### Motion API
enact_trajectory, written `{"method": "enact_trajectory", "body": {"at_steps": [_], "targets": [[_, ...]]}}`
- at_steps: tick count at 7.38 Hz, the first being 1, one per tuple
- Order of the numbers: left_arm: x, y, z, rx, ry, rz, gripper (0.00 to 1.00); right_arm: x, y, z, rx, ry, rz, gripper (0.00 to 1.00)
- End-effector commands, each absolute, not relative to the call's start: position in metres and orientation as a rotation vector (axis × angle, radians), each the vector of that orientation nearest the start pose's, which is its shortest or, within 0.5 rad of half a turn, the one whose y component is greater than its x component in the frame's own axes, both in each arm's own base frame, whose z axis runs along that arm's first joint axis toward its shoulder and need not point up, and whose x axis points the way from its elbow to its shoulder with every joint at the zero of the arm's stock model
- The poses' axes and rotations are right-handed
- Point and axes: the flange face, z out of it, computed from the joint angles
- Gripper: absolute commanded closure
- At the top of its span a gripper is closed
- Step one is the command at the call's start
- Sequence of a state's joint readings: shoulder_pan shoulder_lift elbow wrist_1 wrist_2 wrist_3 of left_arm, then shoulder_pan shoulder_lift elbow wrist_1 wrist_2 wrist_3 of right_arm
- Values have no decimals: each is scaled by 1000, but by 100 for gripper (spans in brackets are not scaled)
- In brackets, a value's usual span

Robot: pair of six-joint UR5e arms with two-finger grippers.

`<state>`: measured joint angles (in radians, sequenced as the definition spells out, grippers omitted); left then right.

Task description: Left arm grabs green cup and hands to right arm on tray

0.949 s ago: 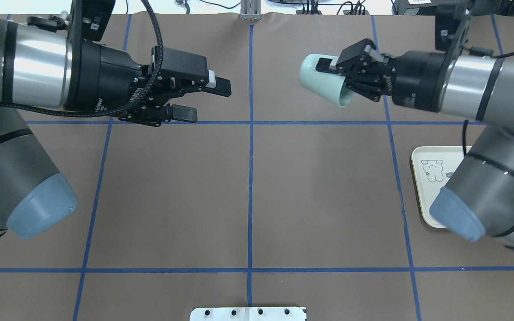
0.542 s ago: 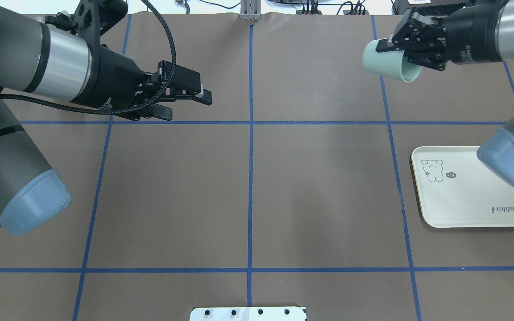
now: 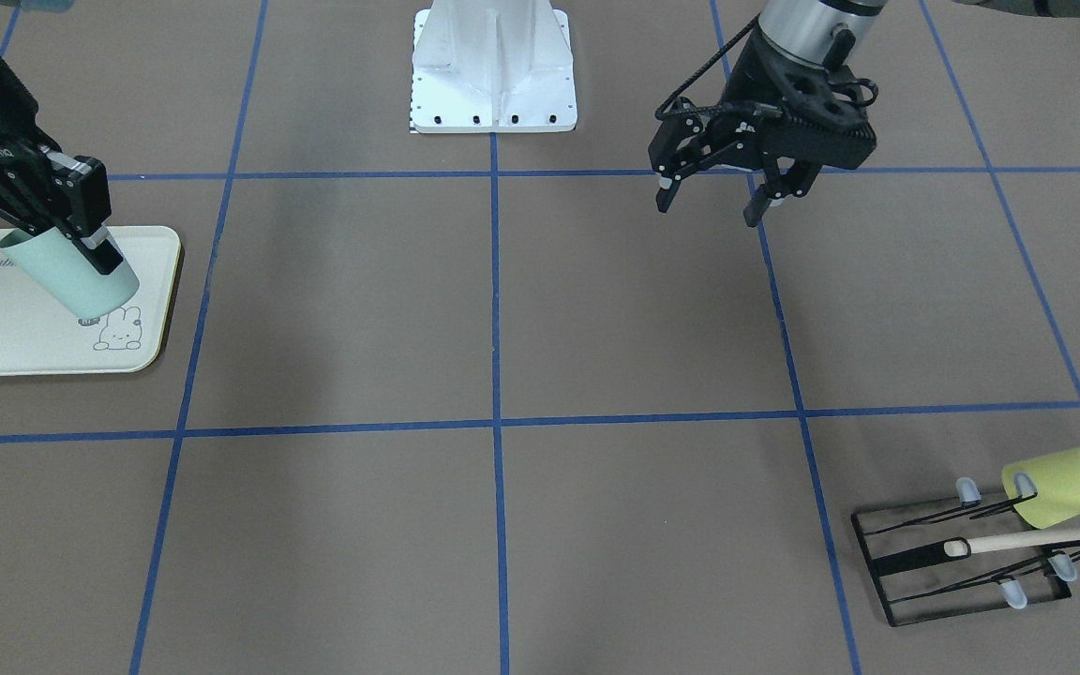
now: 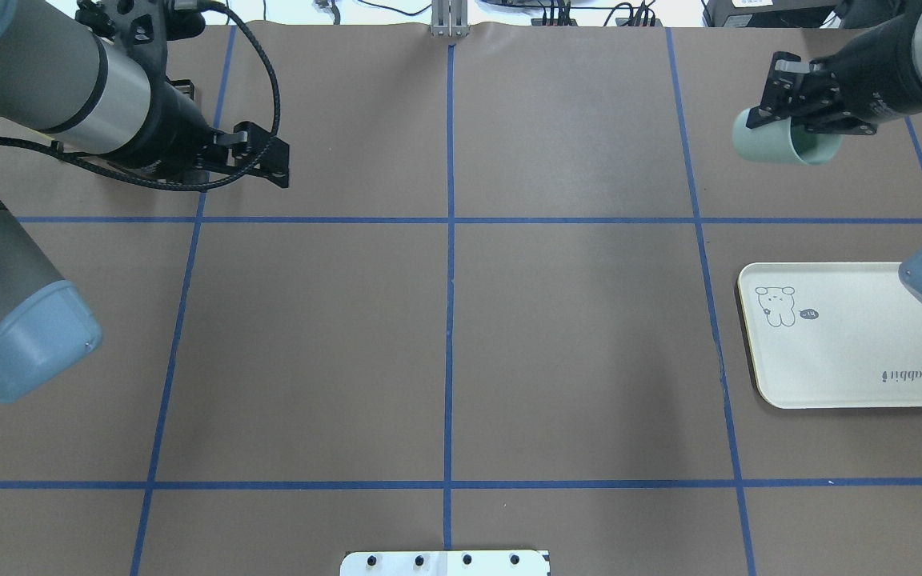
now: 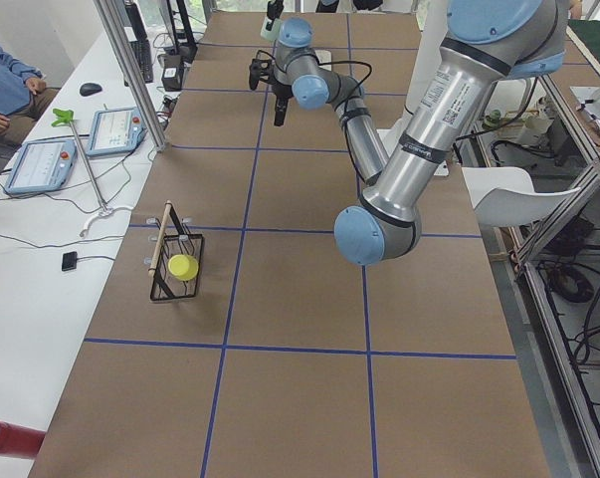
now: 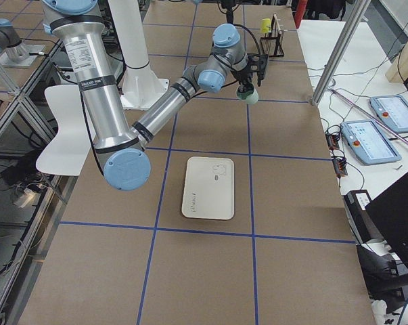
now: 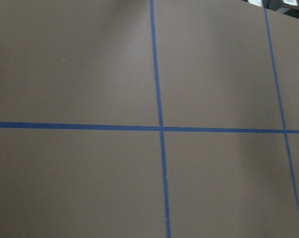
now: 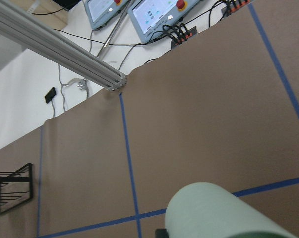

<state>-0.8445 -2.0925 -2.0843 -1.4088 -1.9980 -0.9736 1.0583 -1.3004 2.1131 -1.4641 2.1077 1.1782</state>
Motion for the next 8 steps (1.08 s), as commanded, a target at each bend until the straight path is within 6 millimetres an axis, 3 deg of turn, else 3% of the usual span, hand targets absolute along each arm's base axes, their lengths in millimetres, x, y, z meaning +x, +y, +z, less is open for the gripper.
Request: {"method": "enact_trajectory", "body": {"at_steps": [1, 2, 5, 6, 7, 8], "targets": [[273, -472, 231, 266, 631, 115, 0, -164, -478, 305, 244, -831, 220, 100], [237, -470, 268, 276, 578, 197, 0, -147, -469, 326, 260, -795, 152, 100], [86, -486, 347, 244, 602, 287, 0, -119, -453, 371, 258, -735, 47, 100], [42, -480, 398, 195, 587, 305, 0, -113, -446, 383, 242, -732, 27, 100], [10, -480, 450, 119, 557, 251, 0, -108, -441, 391, 244, -736, 26, 100], [-25, -485, 527, -12, 545, 145, 0, -107, -437, 398, 257, -747, 19, 100]]}}
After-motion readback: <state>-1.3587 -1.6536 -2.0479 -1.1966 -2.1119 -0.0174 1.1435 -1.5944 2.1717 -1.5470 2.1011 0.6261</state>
